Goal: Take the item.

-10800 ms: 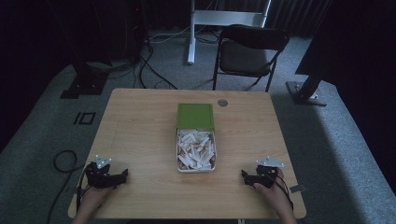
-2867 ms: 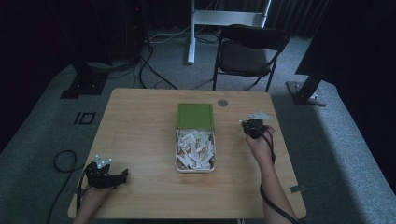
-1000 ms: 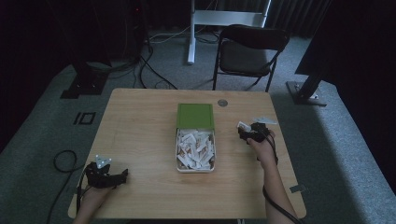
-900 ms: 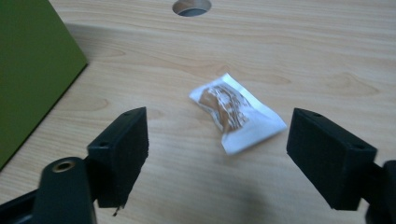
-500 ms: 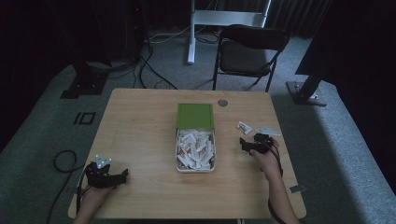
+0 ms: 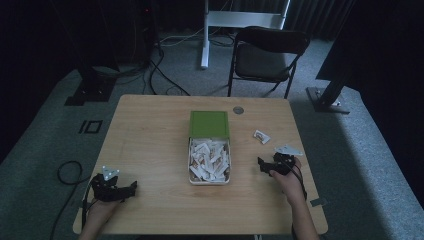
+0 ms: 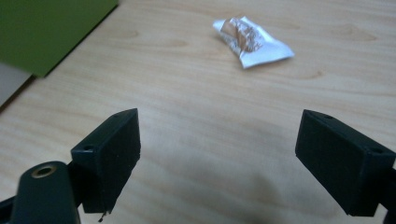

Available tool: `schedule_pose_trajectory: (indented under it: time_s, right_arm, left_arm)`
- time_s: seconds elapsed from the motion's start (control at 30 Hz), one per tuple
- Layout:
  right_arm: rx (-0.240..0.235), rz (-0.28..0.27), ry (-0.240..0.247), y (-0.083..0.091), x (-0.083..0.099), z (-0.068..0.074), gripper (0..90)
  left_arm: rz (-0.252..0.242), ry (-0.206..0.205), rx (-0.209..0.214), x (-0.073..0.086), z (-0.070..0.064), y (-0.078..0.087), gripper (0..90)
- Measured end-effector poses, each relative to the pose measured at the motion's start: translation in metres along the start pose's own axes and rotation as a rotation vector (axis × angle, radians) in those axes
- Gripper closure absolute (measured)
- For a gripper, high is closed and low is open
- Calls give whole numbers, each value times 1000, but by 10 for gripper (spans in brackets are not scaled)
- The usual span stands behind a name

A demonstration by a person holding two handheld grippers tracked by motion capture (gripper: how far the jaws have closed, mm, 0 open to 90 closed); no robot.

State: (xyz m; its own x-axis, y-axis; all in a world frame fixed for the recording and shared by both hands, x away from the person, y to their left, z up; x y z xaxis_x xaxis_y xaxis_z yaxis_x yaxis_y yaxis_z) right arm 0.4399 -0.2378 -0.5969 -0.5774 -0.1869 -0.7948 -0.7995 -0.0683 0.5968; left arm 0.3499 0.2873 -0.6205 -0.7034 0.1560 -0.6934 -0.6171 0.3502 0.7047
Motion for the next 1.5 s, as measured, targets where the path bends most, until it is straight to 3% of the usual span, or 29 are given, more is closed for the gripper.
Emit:
schedule_pose_trajectory:
  time_s: [0.6, 1.17, 1.23, 1.5]
  right_arm:
    - [-56, -22, 47, 31, 23, 14, 141]
    - [-42, 12, 110, 42, 50, 6, 138]
    - [-51, 15, 102, 44, 53, 9, 138]
    - [-83, 45, 165, 51, 65, 19, 138]
  left_arm:
    - [0, -2, -1, 0, 0, 0, 27]
    - [0, -2, -1, 0, 0, 0, 26]
    - [0, -2, -1, 0, 0, 0, 27]
    - [0, -2, -1, 0, 0, 0, 26]
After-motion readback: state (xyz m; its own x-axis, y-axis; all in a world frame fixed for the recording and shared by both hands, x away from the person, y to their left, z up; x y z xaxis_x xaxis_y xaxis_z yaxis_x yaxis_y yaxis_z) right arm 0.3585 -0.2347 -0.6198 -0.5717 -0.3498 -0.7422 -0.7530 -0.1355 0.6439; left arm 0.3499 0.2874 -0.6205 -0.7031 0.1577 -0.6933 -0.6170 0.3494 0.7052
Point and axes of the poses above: each handheld gripper's, and its own axes: y roughly backward along the jaws, x roughly out of its underside, z roughly to its left, the point moved 10 cm from there along -y, roughly forward along the jaws, and after that the axes turned 13 degrees about x, right-handed, at the moved point
